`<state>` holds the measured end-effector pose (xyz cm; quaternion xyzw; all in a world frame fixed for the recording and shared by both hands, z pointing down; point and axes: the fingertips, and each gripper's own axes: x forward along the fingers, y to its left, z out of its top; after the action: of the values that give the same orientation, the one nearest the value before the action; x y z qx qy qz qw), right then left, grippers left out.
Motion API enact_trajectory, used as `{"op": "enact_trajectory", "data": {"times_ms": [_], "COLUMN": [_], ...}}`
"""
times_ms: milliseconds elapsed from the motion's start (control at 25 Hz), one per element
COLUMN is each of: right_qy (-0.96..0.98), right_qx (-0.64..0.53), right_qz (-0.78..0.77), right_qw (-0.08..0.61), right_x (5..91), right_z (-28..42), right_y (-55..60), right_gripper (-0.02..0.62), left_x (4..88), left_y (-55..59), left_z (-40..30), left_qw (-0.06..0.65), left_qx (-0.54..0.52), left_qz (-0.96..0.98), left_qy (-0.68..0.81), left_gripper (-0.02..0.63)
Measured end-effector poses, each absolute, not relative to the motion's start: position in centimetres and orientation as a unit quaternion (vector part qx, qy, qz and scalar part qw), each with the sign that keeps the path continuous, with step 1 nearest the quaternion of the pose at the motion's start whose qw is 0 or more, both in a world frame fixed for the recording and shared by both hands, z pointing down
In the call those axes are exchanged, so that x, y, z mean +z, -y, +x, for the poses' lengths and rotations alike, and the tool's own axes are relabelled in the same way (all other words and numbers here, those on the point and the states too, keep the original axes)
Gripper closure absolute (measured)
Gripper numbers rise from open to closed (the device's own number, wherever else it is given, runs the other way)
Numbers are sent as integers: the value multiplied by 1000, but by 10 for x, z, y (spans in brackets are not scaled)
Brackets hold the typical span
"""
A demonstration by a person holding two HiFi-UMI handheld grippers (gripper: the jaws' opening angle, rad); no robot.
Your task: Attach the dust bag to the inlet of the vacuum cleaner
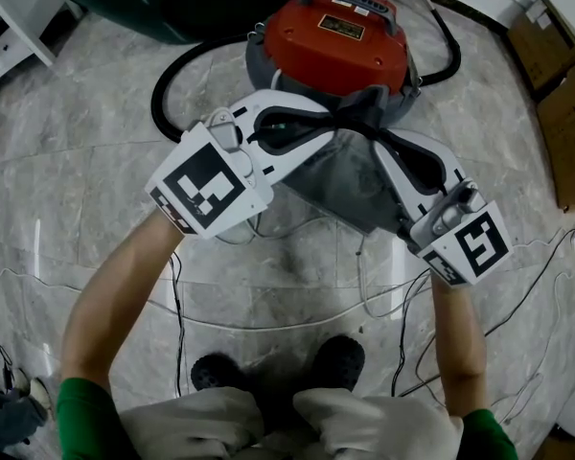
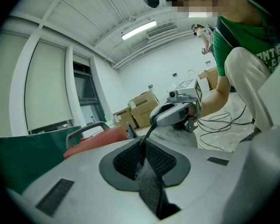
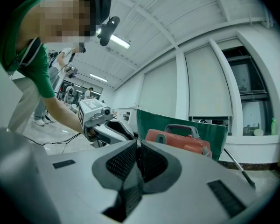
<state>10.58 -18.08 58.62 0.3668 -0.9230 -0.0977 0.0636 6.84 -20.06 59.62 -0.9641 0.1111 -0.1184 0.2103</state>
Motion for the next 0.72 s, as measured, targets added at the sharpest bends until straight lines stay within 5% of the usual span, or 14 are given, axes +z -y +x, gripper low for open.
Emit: {"op": "enact_trajectory", "data": {"times_ms": [720], "right_qy": [925], "right_qx": [-71], "right_qz": [373], "right_qw": [19], "right_x": [600], "right_z": [140], "right_y": [205], "right_gripper": [565], "left_x": [604], "left_y": [220], "left_z": [98], "left_qw": [226], "left_qx": [-121], "left_qz": [-961], "left_qy": [-106], "left_gripper": [563]}}
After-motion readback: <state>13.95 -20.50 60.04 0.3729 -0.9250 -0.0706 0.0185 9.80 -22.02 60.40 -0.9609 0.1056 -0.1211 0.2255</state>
